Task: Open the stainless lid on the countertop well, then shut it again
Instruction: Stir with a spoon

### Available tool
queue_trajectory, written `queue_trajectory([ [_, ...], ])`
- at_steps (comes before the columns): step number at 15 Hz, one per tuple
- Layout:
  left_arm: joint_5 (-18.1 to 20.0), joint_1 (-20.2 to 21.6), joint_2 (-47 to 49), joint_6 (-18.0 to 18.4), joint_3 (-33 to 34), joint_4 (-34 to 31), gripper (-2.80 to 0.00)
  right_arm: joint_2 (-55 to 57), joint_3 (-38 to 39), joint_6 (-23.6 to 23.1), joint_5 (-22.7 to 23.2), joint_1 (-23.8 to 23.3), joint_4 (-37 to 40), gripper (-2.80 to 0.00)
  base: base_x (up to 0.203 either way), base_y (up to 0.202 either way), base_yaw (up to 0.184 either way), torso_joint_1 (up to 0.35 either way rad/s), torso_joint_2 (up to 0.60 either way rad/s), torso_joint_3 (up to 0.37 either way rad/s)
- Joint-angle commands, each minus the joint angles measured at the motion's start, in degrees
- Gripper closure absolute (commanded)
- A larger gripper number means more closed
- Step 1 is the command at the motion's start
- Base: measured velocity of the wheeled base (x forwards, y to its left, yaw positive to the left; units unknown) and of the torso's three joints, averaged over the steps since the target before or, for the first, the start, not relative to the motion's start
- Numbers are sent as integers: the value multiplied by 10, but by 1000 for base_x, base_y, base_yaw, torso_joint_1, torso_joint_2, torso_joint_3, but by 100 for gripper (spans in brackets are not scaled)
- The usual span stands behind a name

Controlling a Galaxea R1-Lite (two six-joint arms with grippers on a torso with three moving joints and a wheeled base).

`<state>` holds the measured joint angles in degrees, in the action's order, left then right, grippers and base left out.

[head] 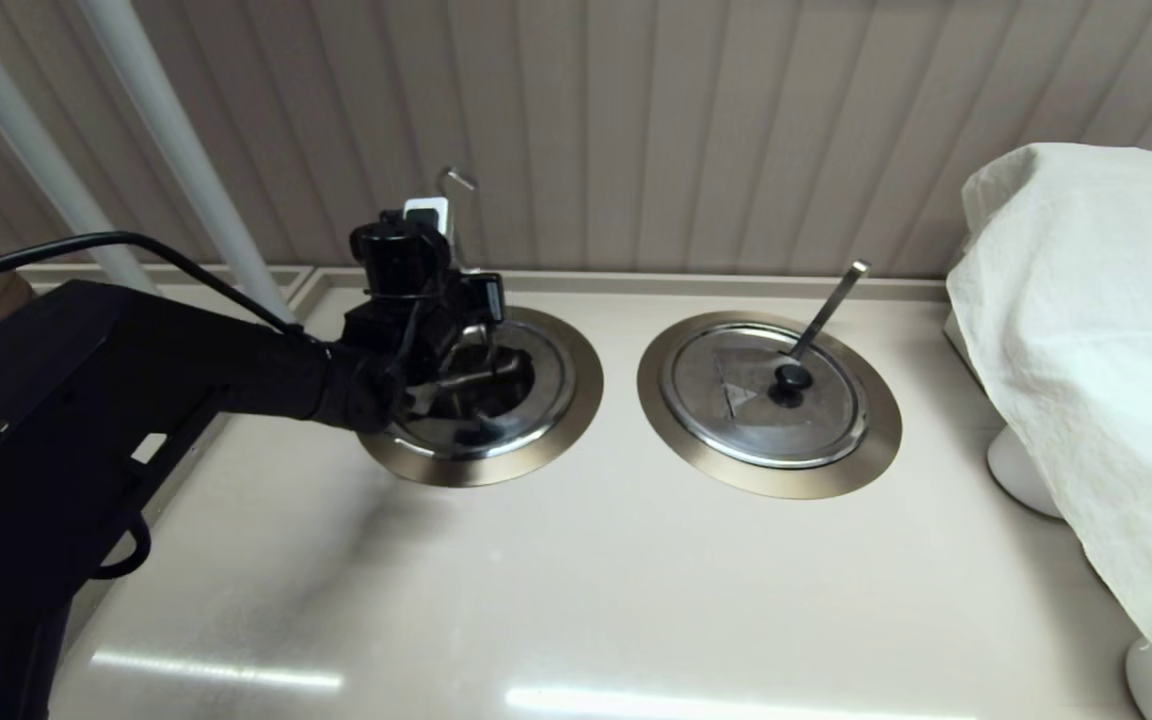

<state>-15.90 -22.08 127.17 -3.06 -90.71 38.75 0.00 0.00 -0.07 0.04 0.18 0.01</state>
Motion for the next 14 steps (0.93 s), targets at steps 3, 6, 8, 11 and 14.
queue_trajectory([
  [3,-1,-4,15,-2,-5,5,0,1,0,0,1,0,0,-280,0,0,0,0,0,0],
  [6,1,-24,24,-12,0,4,0,1,0,0,0,0,0,-280,0,0,0,0,0,0],
  [8,3,-37,15,-10,27,-2,0,1,0,-1,0,0,0,-280,0,0,0,0,0,0],
  [11,26,-50,-38,-9,64,-63,0,1,0,0,0,1,0,-280,0,0,0,0,0,0],
  [14,26,-15,-36,80,88,-62,0,1,0,0,0,0,0,-280,0,0,0,0,0,0],
])
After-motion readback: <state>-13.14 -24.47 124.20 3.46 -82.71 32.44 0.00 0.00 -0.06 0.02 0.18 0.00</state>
